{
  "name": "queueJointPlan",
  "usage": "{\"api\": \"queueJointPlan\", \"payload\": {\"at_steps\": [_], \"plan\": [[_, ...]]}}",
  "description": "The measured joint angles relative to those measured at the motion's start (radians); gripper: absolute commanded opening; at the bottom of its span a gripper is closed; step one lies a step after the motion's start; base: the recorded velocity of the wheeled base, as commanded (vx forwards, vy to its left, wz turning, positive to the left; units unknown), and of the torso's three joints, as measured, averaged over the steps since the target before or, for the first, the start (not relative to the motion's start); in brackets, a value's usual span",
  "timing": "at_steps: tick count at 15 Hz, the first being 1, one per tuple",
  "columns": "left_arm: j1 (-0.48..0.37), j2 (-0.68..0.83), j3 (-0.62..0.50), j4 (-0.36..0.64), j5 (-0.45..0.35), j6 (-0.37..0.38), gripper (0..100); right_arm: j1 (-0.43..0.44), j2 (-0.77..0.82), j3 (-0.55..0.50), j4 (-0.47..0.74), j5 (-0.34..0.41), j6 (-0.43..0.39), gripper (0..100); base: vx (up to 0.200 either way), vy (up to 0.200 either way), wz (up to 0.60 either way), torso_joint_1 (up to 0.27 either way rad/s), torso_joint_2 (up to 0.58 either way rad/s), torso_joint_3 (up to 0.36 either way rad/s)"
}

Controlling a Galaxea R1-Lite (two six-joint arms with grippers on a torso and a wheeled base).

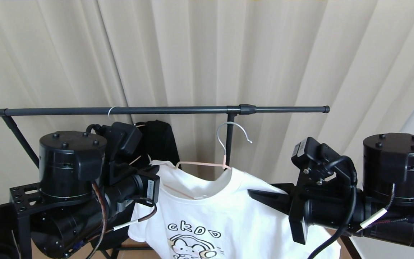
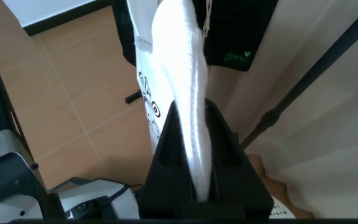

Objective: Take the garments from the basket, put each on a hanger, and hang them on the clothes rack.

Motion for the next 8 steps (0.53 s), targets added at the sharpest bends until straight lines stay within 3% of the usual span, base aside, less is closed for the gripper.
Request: {"api": "queueJointPlan", "payload": {"at_steps": [8], "plan": [[-0.105, -0.034, -0.066, 0.048, 0.001, 0.059, 0, 0.043, 0.076, 0.037, -0.153, -0.001, 0.053, 0, 0.0, 0.0, 0.0, 0.0, 0.0, 0.0]]}}
